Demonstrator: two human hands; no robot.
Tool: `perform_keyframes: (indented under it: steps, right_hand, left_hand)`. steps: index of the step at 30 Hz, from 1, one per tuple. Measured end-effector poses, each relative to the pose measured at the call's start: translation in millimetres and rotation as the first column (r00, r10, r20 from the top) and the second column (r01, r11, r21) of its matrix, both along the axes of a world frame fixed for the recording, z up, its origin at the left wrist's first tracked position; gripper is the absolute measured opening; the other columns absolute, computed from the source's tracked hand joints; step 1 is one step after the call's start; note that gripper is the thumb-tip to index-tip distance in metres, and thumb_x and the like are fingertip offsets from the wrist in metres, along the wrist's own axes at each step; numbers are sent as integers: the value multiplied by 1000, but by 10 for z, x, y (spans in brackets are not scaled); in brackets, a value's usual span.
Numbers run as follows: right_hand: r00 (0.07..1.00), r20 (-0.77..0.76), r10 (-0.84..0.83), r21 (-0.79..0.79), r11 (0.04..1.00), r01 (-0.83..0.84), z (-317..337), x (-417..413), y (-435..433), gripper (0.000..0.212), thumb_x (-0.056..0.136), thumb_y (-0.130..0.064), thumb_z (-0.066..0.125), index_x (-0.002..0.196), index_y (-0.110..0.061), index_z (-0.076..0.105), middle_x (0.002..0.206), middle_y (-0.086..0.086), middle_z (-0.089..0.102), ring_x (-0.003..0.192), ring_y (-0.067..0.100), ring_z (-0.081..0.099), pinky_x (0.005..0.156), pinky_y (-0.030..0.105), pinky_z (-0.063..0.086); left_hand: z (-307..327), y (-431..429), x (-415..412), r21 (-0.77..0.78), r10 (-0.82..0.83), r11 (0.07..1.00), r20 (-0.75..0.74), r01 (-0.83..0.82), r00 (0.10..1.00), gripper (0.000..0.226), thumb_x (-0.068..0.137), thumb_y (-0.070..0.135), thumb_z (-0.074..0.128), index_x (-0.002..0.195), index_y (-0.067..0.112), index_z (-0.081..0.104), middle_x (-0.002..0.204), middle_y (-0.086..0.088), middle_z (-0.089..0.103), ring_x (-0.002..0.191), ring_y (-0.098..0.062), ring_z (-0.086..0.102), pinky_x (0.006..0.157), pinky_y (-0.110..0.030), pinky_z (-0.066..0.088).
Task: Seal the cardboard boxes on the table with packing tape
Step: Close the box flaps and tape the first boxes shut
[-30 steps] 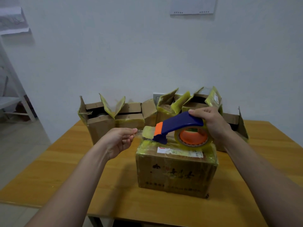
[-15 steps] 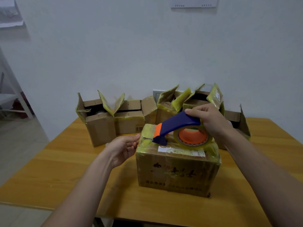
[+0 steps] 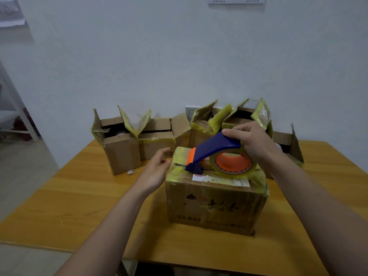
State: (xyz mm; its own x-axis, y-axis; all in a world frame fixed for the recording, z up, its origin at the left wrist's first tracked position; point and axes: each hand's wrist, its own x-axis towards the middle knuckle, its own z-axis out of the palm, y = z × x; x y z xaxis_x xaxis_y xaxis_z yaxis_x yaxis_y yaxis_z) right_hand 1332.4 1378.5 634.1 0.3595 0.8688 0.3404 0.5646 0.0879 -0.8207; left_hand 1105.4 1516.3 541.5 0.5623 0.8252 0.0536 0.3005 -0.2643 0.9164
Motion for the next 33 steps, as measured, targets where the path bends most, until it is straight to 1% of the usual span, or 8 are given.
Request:
perform_keyframes:
  steps: [5, 7, 9, 11, 16, 20, 23, 33]
  right_hand:
    - [1000, -19, 1, -3, 1000, -1, -14, 13, 10, 42, 97, -36, 62, 76, -3, 76, 74, 25, 67, 78, 40, 63, 86, 41, 47]
    - [1000, -18, 4, 4, 1000, -4, -24, 18, 15, 43, 97, -37, 62, 75, -2, 75, 73, 26, 66, 78, 42, 62, 87, 45, 48]
    - [1000, -23, 8, 11, 1000, -8, -31, 9, 23, 45, 95, -39, 62, 73, -3, 75, 72, 26, 65, 76, 42, 61, 85, 47, 49]
    - [1000, -27, 5, 17, 1000, -5, -26, -3, 43, 49, 90, -43, 59, 66, -2, 71, 68, 26, 62, 72, 41, 58, 83, 44, 48]
    - [997, -82, 4, -31, 1000, -7, -9, -49, 185, 44, 85, -42, 57, 55, -11, 49, 60, 9, 46, 64, 23, 47, 77, 37, 39]
    - [972, -229, 58, -116, 989, -87, -51, 10, 276, 35, 86, -49, 66, 78, -19, 80, 86, -10, 74, 104, 15, 64, 107, 48, 41]
    - [959, -279, 56, -126, 988, -94, -88, 30, 246, 43, 82, -61, 65, 91, -23, 83, 103, -8, 77, 120, 20, 61, 113, 57, 37]
    - [956, -292, 29, -82, 995, -55, 126, 371, -121, 30, 96, -36, 61, 92, -14, 81, 86, 5, 76, 86, 22, 71, 93, 47, 50]
  left_hand:
    - [156, 36, 289, -165, -54, 983, 187, 86, 981, 44, 107, 48, 45, 150, 40, 47, 159, -1, 44, 144, -25, 43, 118, -50, 38]
    - [102, 56, 348, -307, -89, 937, 258, 169, 962, 37, 103, 45, 53, 140, 41, 56, 151, -6, 53, 132, -28, 59, 106, -48, 51]
    - [85, 53, 359, -413, -59, 886, 347, 209, 936, 31, 106, 25, 52, 137, 28, 58, 130, -11, 64, 103, -24, 74, 79, -36, 63]
    - [93, 63, 344, -411, -36, 894, 328, 177, 944, 28, 108, 16, 47, 133, 19, 59, 117, -11, 67, 86, -21, 75, 65, -28, 62]
    - [123, 234, 228, -324, -78, 935, 209, 144, 975, 27, 108, 18, 47, 132, 19, 61, 124, -15, 68, 93, -24, 73, 66, -27, 60]
    - [133, 333, 148, -341, -66, 930, 216, 138, 974, 27, 109, 17, 47, 131, 18, 61, 118, -12, 69, 86, -19, 76, 65, -26, 61]
    - [129, 336, 157, -357, -57, 923, 239, 142, 969, 25, 108, 16, 46, 128, 18, 62, 117, -11, 69, 85, -18, 76, 64, -25, 60]
    - [186, 264, 124, -364, -46, 921, 246, 136, 968, 26, 109, 17, 46, 130, 18, 61, 120, -14, 67, 92, -26, 74, 65, -28, 61]
